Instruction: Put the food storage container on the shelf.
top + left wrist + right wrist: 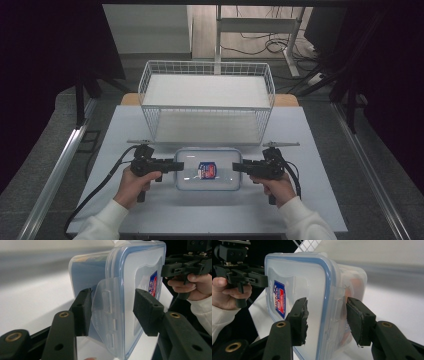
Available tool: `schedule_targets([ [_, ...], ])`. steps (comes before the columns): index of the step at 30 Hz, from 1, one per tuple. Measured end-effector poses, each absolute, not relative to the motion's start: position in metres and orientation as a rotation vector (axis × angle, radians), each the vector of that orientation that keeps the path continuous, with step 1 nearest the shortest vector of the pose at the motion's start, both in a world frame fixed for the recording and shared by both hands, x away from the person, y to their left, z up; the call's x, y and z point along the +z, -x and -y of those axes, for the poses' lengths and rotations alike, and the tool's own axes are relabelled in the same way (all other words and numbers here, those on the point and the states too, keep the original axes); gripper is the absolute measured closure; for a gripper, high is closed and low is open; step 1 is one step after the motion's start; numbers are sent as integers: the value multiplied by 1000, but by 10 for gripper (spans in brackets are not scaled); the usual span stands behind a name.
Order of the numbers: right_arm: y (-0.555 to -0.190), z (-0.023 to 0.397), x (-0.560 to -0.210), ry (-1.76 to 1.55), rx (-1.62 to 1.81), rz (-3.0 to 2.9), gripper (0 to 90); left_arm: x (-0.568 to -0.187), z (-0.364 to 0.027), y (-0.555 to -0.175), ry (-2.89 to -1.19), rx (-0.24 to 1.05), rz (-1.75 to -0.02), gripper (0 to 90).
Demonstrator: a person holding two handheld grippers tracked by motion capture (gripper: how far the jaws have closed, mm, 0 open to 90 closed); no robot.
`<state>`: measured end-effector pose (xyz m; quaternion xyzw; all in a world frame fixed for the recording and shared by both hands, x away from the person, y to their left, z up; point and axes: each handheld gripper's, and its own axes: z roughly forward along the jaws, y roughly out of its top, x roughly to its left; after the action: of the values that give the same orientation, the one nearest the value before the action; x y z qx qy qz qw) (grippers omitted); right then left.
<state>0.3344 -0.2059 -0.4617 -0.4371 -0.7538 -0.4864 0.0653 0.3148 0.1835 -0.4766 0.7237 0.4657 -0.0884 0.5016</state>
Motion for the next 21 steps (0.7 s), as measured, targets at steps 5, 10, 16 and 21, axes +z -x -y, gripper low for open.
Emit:
schedule_targets([
  [5, -355, 201, -461, 1305, -1481, 2275, 521, -473, -187, -332, -1752, -183, -1122, 502],
  [10, -384, 198, -460, 1308, -1512, 2272, 522, -472, -189, -358, -1737, -156, -1122, 500],
  [16, -408, 196, -464, 1302, -1531, 2278, 524, -478, -192, -375, -1731, -143, -1115, 510],
  [21, -417, 196, -471, 1347, -1536, 2255, 560, -488, -188, -382, -1756, -143, -1119, 509],
])
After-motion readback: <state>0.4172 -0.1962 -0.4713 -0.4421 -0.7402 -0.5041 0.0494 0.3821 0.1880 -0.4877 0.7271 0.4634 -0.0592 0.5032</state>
